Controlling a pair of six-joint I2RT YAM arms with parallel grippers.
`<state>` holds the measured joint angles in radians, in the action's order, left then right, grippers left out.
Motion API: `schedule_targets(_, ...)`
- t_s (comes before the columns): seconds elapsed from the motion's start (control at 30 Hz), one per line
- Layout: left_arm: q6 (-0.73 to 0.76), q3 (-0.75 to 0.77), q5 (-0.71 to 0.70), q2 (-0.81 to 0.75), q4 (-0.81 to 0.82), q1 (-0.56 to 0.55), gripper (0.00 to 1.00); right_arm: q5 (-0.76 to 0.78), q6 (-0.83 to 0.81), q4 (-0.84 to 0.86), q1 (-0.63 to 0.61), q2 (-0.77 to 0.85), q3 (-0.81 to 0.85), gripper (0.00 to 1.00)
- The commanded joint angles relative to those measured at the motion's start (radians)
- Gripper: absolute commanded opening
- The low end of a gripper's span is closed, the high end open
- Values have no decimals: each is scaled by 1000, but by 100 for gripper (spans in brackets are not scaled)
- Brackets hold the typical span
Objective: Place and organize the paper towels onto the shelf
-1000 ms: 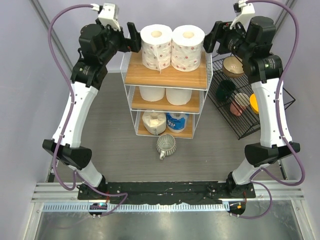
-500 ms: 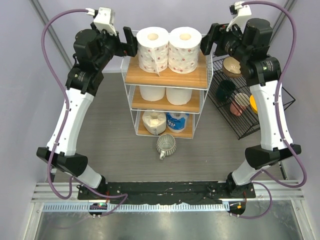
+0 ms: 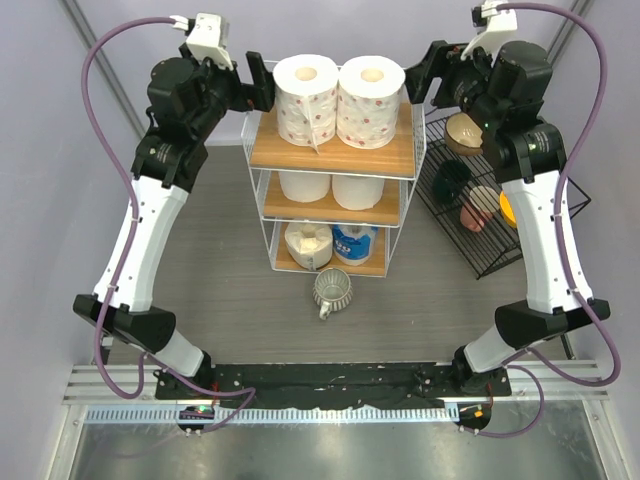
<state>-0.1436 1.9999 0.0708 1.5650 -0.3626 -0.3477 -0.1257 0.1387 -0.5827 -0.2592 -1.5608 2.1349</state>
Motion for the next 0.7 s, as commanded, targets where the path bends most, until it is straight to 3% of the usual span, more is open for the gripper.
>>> schedule_targets(0.0,22,65,-65,10,86,-7,100,121,18,148,-6,48,-27,80)
schedule_targets(0.27,32,30,-204,-39,171,-7,100,397,15,407,-5,186,-213,79)
schedule_targets(0.4,13,-99,-333,-204,200,-7,100,443,-13,544,-6,341,-433,80)
schedule_targets(0.67,-57,-401,-661,-492,-122,-8,100,500,105,514,-5,732,-858,80)
